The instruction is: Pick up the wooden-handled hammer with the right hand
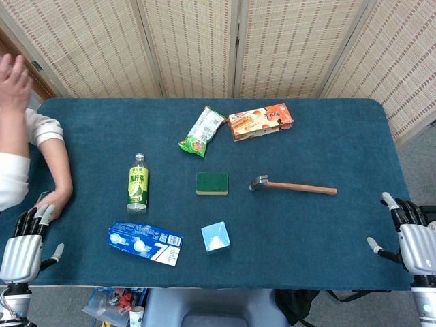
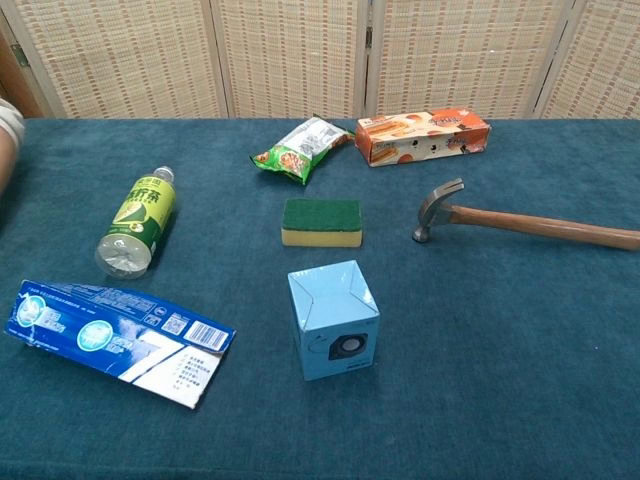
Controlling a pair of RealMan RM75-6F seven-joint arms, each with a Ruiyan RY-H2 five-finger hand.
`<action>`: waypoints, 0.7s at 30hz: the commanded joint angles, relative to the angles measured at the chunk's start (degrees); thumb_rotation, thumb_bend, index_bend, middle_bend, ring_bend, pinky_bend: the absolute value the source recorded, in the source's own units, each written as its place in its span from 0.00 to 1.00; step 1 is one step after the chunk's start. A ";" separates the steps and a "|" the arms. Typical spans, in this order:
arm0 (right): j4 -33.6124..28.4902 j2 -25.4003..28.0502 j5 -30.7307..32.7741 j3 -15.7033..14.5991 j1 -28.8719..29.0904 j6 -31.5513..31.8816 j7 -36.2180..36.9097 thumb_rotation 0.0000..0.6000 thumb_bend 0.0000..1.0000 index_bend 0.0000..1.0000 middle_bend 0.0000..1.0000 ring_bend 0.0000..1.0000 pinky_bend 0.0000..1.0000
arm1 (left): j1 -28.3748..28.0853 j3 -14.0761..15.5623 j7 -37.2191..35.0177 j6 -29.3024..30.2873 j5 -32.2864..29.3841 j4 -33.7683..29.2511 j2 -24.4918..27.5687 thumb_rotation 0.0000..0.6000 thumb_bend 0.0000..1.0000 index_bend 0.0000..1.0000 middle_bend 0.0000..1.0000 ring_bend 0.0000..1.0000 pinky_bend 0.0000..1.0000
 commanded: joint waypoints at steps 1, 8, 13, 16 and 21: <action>-0.02 0.06 -0.26 -0.07 -0.22 0.37 0.16 1.00 0.22 0.00 0.19 0.08 0.04 | -0.08 0.00 0.08 0.01 0.12 0.00 -0.10 1.00 0.31 0.00 0.00 0.00 0.00; -0.17 0.12 -0.82 -0.09 -0.28 0.73 0.06 1.00 0.22 0.00 0.19 0.08 0.04 | -0.03 -0.13 -0.34 0.59 0.53 0.41 -0.46 1.00 0.30 0.00 0.00 0.00 0.00; -0.44 0.07 -1.08 0.17 0.21 0.40 -0.10 1.00 0.22 0.00 0.20 0.08 0.04 | -0.05 -0.24 -0.99 1.09 1.07 0.99 -0.77 1.00 0.31 0.00 0.00 0.00 0.00; -0.79 0.34 -0.68 0.72 1.07 -0.64 -0.50 1.00 0.22 0.00 0.20 0.08 0.04 | -0.13 -0.23 -1.02 1.03 1.16 1.04 -0.84 1.00 0.31 0.00 0.00 0.00 0.00; -2.71 1.85 -0.08 2.68 4.64 -4.50 -2.11 1.00 0.22 0.00 0.21 0.08 0.04 | -0.18 -0.17 -1.44 1.25 1.67 0.94 -0.88 1.00 0.31 0.00 0.00 0.00 0.00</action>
